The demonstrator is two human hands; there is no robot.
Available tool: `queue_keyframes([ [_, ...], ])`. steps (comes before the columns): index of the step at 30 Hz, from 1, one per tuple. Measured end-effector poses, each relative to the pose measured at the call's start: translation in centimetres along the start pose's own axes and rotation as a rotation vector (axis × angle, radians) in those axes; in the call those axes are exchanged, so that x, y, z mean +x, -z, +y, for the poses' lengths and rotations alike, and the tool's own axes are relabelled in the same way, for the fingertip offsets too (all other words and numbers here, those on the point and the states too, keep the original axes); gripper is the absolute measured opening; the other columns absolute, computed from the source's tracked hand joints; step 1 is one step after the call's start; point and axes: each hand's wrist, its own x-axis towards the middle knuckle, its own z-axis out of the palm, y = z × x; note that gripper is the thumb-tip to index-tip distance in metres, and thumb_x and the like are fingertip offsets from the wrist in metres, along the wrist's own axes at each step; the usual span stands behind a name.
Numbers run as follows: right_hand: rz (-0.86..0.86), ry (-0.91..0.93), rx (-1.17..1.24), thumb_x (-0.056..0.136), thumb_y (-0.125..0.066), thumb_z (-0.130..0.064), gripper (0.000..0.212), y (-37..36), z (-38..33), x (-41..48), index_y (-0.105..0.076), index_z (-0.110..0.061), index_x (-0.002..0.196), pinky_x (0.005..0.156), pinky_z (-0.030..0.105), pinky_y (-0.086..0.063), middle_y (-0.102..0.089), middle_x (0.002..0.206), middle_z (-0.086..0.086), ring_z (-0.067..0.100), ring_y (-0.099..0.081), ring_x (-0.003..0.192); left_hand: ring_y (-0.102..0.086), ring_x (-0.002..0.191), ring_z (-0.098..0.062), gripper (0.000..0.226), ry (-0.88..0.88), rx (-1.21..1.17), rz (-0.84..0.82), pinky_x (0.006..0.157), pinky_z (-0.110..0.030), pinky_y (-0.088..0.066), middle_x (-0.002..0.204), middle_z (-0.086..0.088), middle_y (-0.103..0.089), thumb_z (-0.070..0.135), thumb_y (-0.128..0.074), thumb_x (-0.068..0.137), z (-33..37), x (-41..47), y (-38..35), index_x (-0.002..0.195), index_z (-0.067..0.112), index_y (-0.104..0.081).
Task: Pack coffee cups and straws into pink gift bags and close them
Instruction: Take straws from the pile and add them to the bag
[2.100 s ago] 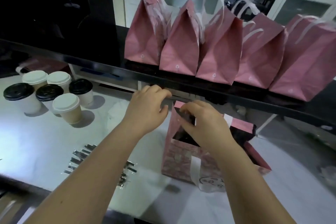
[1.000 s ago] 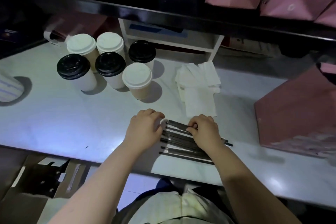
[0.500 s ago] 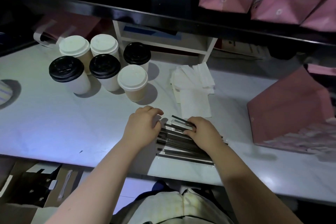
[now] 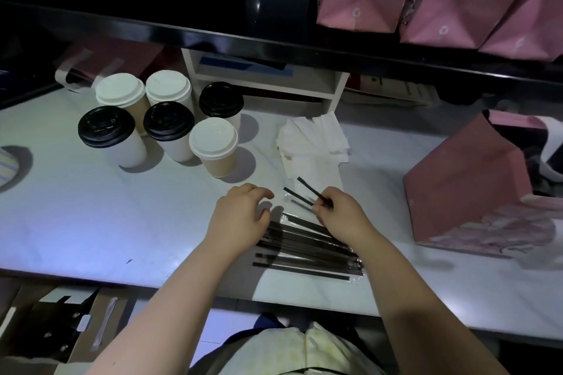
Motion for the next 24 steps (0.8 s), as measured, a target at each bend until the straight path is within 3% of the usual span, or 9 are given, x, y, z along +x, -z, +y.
queue_keyframes([
  [3,-0.024,0.041,0.042,0.097,-0.053,-0.025,0.014,1.5,-0.6,-0.1,-0.047,-0.028,0.085,0.065,0.033,-0.048,-0.061,0.079,0.004,0.02,-0.058,0.07,-0.054,0.11,-0.023,0.03,-0.029,0.016,0.003,0.088,-0.035,-0.045,0.116,0.003,-0.063,0.024,-0.057,0.088,1.3,0.8,0.3,0.117,0.024,-0.065],
  [6,-0.029,0.093,0.069,0.1,-0.049,-0.026,0.011,4.0,-1.7,-0.6,-0.044,-0.029,0.091,0.057,0.027,-0.038,-0.055,0.076,-0.002,0.014,-0.051,0.066,-0.053,0.111,-0.022,0.032,-0.076,0.042,0.023,0.088,-0.037,-0.045,0.117,0.004,-0.062,0.025,-0.059,0.087,3.4,2.4,1.2,0.119,0.025,-0.064],
  [10,0.104,0.214,0.098,0.097,-0.054,-0.035,0.013,10.3,-4.2,-2.0,-0.049,-0.031,0.086,0.05,0.015,-0.034,-0.053,0.067,-0.011,0.0,-0.046,0.057,-0.053,0.113,-0.022,0.032,-0.167,0.042,0.068,0.09,-0.04,-0.046,0.12,0.003,-0.062,0.025,-0.06,0.088,8.1,5.2,2.8,0.119,0.026,-0.063],
  [13,0.204,0.352,0.096,0.096,-0.053,-0.036,0.014,17.1,-6.1,-3.8,-0.051,-0.036,0.082,0.052,0.018,-0.036,-0.053,0.062,-0.019,0.0,-0.045,0.054,-0.051,0.117,-0.021,0.032,-0.272,0.032,0.1,0.094,-0.039,-0.044,0.123,0.004,-0.061,0.025,-0.06,0.089,13.5,7.2,3.2,0.12,0.027,-0.062],
  [16,0.28,0.466,0.21,0.09,-0.05,-0.04,0.007,23.8,-6.7,-5.6,-0.055,-0.035,0.089,0.05,0.022,-0.037,-0.054,0.061,-0.012,0.003,-0.044,0.053,-0.052,0.116,-0.02,0.033,-0.398,0.007,0.12,0.095,-0.038,-0.045,0.122,0.006,-0.063,0.025,-0.061,0.087,19.8,8.7,3.1,0.12,0.027,-0.064],
  [21,0.362,0.499,0.293,0.093,-0.05,-0.025,0.019,31.2,-3.7,-7.3,-0.06,-0.039,0.086,0.049,0.019,-0.041,-0.059,0.064,-0.011,0.002,-0.049,0.052,-0.053,0.111,-0.018,0.032,-0.548,-0.024,0.09,0.091,-0.034,-0.047,0.118,0.006,-0.063,0.031,-0.064,0.085,28.6,10.0,1.2,0.117,0.026,-0.066],
  [24,0.361,0.413,0.252,0.097,-0.05,-0.015,0.019,33.1,-0.2,-7.3,-0.059,-0.029,0.087,0.053,0.023,-0.047,-0.059,0.061,-0.007,0.007,-0.053,0.053,-0.055,0.108,-0.02,0.034,-0.619,0.013,0.014,0.089,-0.034,-0.046,0.112,0.003,-0.064,0.039,-0.068,0.081,32.2,10.3,-0.9,0.112,0.025,-0.068],
])
